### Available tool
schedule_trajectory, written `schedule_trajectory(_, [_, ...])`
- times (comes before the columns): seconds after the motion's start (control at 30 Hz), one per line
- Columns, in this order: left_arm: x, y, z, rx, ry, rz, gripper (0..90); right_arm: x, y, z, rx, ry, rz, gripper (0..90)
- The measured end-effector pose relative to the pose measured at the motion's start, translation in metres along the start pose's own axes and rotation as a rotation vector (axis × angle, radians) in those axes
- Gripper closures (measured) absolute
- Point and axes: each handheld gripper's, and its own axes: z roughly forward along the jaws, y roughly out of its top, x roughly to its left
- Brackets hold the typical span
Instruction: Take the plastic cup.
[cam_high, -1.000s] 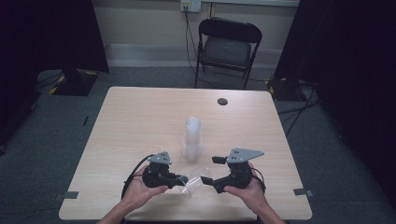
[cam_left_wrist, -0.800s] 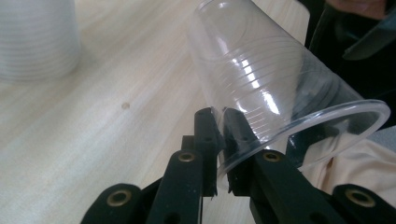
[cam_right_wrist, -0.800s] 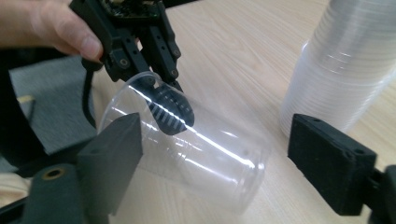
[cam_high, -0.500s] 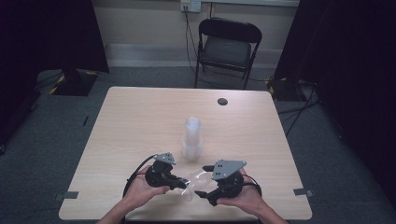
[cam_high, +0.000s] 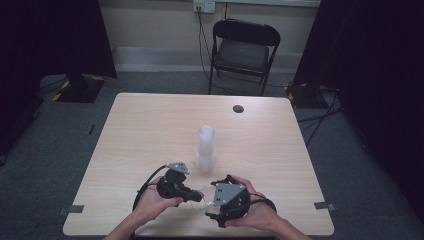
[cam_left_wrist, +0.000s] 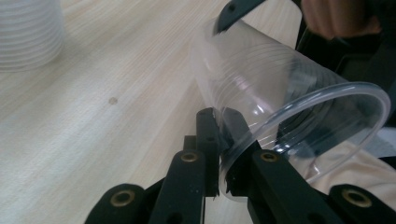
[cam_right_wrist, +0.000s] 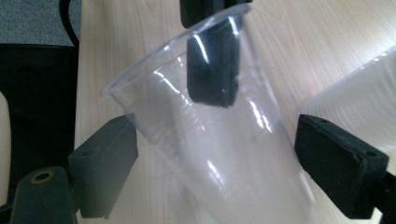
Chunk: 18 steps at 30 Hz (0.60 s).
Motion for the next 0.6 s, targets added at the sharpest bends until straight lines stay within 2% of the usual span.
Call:
schedule_trajectory(0.03, [0.000,0.000,0.000,0.000,0.000,0.000,86.8,0.000,0.000,0.000,0.000,0.000,0.000,13.7])
schedule_trajectory(0.1, [0.001,0.000,0.002,0.005,0.006,-0.034,86.9,0.002,0.001,0.008,0.018,-0.030,-0.016,14.6])
schedule_trajectory(0.17, [0.003,-0.001,0.002,-0.003,0.016,-0.060,86.9,0.001,0.000,0.011,0.011,-0.024,-0.002,14.8])
schedule_trajectory(0.3, [0.007,-0.003,-0.001,-0.034,0.008,-0.091,86.6,0.001,-0.002,0.013,-0.015,-0.033,0.024,17.3])
schedule_trajectory(0.37, [0.009,-0.003,-0.003,-0.067,-0.015,-0.128,86.6,0.000,-0.002,0.013,-0.030,-0.031,0.049,22.4])
schedule_trajectory(0.43, [0.010,-0.002,-0.006,-0.089,-0.002,-0.127,87.2,0.000,-0.003,0.013,-0.032,-0.035,0.060,28.3])
schedule_trajectory(0.5, [0.010,-0.002,-0.007,-0.096,-0.006,-0.134,88.9,0.000,-0.003,0.014,-0.038,-0.030,0.060,28.5])
schedule_trajectory(0.6, [0.008,-0.002,-0.006,-0.083,0.007,-0.119,89.7,0.002,-0.001,0.016,-0.043,-0.035,0.063,27.9])
